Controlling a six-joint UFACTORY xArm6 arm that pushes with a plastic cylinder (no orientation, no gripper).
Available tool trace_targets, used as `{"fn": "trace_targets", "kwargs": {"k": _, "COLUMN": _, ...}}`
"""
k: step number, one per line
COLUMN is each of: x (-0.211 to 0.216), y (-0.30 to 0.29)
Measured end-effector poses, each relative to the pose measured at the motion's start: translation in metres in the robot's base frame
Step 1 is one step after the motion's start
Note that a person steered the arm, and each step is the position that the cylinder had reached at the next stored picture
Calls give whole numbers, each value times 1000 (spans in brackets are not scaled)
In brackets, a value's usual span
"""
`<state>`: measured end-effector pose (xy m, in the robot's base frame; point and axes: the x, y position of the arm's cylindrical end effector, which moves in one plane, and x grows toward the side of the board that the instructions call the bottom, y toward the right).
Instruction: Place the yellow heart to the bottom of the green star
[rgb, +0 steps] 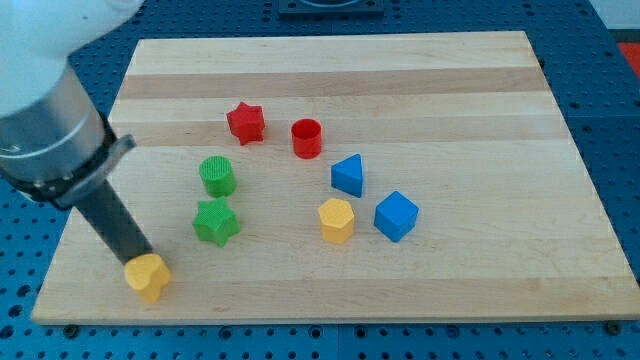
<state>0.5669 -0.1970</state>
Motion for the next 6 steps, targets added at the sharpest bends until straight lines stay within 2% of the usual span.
{"fn": "trace_targets", "kwargs": {"k": 2, "x": 27, "y": -47}}
{"fn": "trace_targets", "kwargs": {"k": 3, "x": 47, "y": -21}}
{"fn": "trace_targets", "kwargs": {"k": 5, "x": 47, "y": 52}}
{"fn": "trace_targets", "kwargs": {"k": 6, "x": 44, "y": 65}}
